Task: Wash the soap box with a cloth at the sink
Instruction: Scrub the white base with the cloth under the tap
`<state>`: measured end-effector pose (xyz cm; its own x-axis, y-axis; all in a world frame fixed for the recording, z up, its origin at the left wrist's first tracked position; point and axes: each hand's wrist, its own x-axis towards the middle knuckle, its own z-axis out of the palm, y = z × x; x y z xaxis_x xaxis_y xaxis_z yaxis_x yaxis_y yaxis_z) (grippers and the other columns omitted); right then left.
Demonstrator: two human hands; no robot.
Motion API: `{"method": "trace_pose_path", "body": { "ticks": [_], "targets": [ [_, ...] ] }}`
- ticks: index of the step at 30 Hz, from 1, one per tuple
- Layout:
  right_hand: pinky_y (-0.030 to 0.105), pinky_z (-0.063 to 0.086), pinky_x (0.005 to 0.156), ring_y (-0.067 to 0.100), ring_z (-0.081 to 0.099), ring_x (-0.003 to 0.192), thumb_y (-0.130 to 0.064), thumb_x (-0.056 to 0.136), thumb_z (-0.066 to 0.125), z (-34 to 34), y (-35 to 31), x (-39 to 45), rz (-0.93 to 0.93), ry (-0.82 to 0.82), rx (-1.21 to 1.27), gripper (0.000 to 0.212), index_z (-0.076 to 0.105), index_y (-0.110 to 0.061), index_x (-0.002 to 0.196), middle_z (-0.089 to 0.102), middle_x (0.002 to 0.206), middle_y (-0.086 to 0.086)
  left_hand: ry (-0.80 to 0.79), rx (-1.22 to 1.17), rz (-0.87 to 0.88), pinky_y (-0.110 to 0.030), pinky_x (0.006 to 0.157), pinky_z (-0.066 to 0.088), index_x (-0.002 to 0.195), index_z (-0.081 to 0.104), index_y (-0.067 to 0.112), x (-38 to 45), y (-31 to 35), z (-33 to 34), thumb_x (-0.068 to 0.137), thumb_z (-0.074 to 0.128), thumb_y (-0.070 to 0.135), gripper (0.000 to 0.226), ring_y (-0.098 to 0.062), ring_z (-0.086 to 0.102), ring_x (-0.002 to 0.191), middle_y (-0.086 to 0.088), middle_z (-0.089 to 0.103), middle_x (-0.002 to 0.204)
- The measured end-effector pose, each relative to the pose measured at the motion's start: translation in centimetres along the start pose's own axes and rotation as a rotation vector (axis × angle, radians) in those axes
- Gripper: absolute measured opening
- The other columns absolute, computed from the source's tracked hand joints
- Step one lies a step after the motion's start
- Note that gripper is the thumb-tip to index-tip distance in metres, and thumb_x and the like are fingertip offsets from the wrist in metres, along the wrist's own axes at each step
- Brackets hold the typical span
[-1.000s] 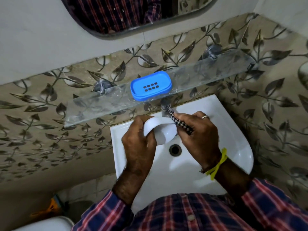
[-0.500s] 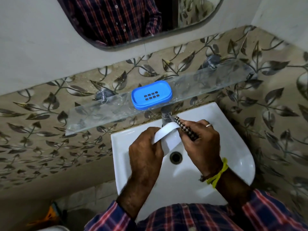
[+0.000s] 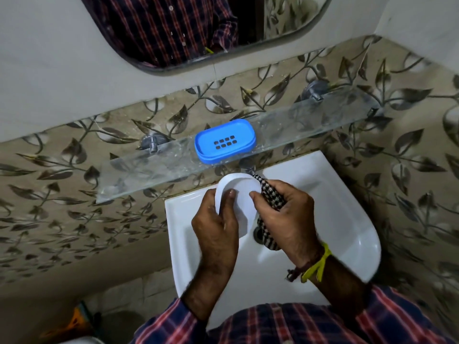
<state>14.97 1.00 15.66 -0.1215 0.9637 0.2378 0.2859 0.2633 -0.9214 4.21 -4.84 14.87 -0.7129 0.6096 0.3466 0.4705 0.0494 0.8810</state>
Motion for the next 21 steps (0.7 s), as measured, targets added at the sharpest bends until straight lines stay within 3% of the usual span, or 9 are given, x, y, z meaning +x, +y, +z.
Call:
{"method": "trace_pose_path", "body": {
  "ticks": [3,6,9,11,13,16,18,20,21],
  "targets": [
    [0.032,0.057,0.066,0.007,0.067,0.065,-0.019,0.081,0.078,-0.3,0.0,0.3,0.009,0.019,-0.037,0.005,0.075,-0.015,0.082,0.073,0.070,-0.007,-0.100,-0.066,-0.112,-0.014,0.072,0.048,0.105,0.060,0.035,-0.3,0.4,0.3,0.100,0.062,0.034,0.006,0.004,0.064,0.087,0.028,0.068,0.096],
    [0.042,0.057,0.065,0.023,0.068,0.067,-0.021,0.085,0.073,-0.6,0.3,1.0,-0.032,0.068,-0.113,0.008,0.076,-0.013,0.085,0.072,0.070,0.003,-0.119,0.045,0.089,-0.018,0.083,0.051,0.142,0.041,0.040,-1.1,1.6,-0.1,0.098,0.057,0.046,0.047,-0.007,0.060,0.110,0.017,0.055,0.129],
    [0.043,0.058,0.069,0.029,0.068,0.076,-0.023,0.084,0.073,-0.6,0.0,0.8,-0.171,0.129,-0.262,0.016,0.077,-0.012,0.096,0.075,0.080,0.007,-0.206,0.122,0.190,-0.007,0.102,0.036,0.155,0.031,0.042,-1.8,1.9,0.5,0.100,0.050,0.050,0.058,-0.001,0.044,0.132,0.008,0.041,0.144],
    [0.036,0.058,0.069,0.025,0.067,0.078,-0.022,0.081,0.077,-0.2,-0.4,0.0,-0.264,0.165,-0.329,0.022,0.078,-0.012,0.100,0.077,0.083,0.006,-0.289,-0.003,-0.003,0.003,0.101,0.026,0.153,0.035,0.040,-1.6,2.3,1.1,0.098,0.047,0.057,0.058,0.019,0.034,0.129,0.005,0.040,0.141],
    [0.035,0.057,0.073,0.023,0.068,0.079,-0.014,0.079,0.081,-0.2,-0.3,-0.6,-0.332,0.173,-0.329,0.021,0.078,-0.010,0.100,0.078,0.089,0.005,-0.293,-0.166,-0.187,0.001,0.099,0.029,0.141,0.048,0.042,-0.8,2.3,1.3,0.094,0.045,0.068,0.054,0.023,0.034,0.123,0.005,0.045,0.137],
    [0.034,0.056,0.081,0.022,0.070,0.086,-0.007,0.079,0.079,-0.5,-0.2,-1.7,-0.440,0.084,-0.301,0.023,0.078,-0.008,0.102,0.078,0.100,0.005,-0.269,-0.394,-0.413,-0.032,0.106,0.045,0.104,0.059,0.046,0.5,1.7,1.4,0.076,0.056,0.077,0.042,-0.012,0.051,0.125,-0.004,0.058,0.128],
    [0.033,0.055,0.084,0.020,0.068,0.092,-0.011,0.085,0.073,-0.8,-0.5,-2.3,-0.511,0.001,-0.312,0.020,0.077,-0.010,0.105,0.077,0.105,0.003,-0.260,-0.556,-0.542,-0.037,0.090,0.057,0.104,0.056,0.032,1.1,1.1,1.5,0.080,0.070,0.065,0.043,-0.018,0.065,0.099,-0.011,0.065,0.109],
    [0.033,0.055,0.083,0.020,0.065,0.094,-0.015,0.089,0.066,-0.9,-0.8,-2.8,-0.586,-0.047,-0.361,0.023,0.077,-0.012,0.108,0.075,0.112,0.001,-0.241,-0.680,-0.601,-0.024,0.063,0.056,0.105,0.049,0.024,1.6,0.5,1.6,0.092,0.069,0.045,0.032,-0.007,0.064,0.068,0.005,0.065,0.077],
    [0.033,0.055,0.082,0.022,0.065,0.093,-0.014,0.089,0.066,-1.1,-0.8,-3.0,-0.625,-0.070,-0.387,0.024,0.076,-0.014,0.110,0.074,0.116,0.000,-0.210,-0.713,-0.620,-0.023,0.059,0.053,0.103,0.047,0.023,1.9,0.3,1.5,0.096,0.065,0.038,0.024,-0.006,0.062,0.062,0.011,0.062,0.068]
  ]
}}
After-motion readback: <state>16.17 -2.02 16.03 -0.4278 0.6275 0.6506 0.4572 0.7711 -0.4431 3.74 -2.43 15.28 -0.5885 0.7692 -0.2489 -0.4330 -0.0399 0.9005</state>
